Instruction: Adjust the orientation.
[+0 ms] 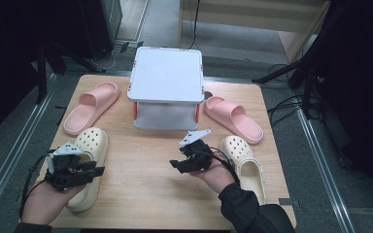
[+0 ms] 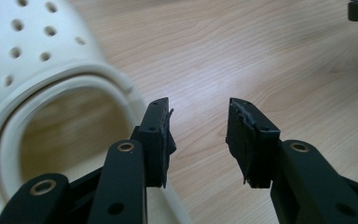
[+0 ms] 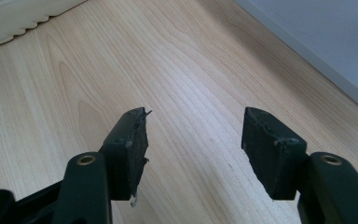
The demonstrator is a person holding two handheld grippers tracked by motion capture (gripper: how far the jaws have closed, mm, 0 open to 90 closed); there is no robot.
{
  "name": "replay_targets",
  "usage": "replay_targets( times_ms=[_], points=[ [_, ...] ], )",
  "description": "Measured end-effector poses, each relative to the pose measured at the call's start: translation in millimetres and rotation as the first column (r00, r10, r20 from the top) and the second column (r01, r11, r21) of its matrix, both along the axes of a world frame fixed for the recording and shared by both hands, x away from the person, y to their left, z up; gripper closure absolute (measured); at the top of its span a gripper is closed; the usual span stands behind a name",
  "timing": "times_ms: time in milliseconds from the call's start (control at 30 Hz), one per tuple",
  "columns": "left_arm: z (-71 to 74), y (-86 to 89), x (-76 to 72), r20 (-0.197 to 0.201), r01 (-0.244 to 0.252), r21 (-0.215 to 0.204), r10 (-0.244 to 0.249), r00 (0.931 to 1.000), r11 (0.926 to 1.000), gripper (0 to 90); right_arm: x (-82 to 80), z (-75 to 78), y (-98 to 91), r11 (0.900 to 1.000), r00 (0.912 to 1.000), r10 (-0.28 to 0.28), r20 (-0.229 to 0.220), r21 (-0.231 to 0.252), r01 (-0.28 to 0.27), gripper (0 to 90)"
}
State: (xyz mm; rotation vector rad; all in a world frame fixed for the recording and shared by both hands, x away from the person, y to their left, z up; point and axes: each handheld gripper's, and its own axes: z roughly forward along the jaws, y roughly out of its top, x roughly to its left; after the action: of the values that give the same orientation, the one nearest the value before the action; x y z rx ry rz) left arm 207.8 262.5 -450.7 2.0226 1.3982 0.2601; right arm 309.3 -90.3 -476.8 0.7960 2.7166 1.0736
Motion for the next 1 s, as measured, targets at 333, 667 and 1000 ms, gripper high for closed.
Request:
replay_targets(
  times_ms=[333,667,1000],
  points=[
    [-20.7,14.3,15.8,-0.050,-0.100,0.025,0.101,0.9936,0.9946,55.4,2.1,1.4,-2.0,0.9998,0.9998,-0.018,0.006,0.004,0.018,41.3],
    [-32.2,8.6,38.6,-0.047,-0.113,0.027,0.114,0.9924,0.9933,59.7,1.5,-0.3,-4.0,0.9995,0.9995,-0.031,0.010,-0.007,0.031,41.3],
    [-22.5,22.7,39.8,-0.051,-0.121,-0.001,0.121,0.9913,0.9926,74.5,-1.3,0.7,-13.0,0.9983,0.9981,-0.057,0.021,-0.009,0.057,41.3]
  ],
)
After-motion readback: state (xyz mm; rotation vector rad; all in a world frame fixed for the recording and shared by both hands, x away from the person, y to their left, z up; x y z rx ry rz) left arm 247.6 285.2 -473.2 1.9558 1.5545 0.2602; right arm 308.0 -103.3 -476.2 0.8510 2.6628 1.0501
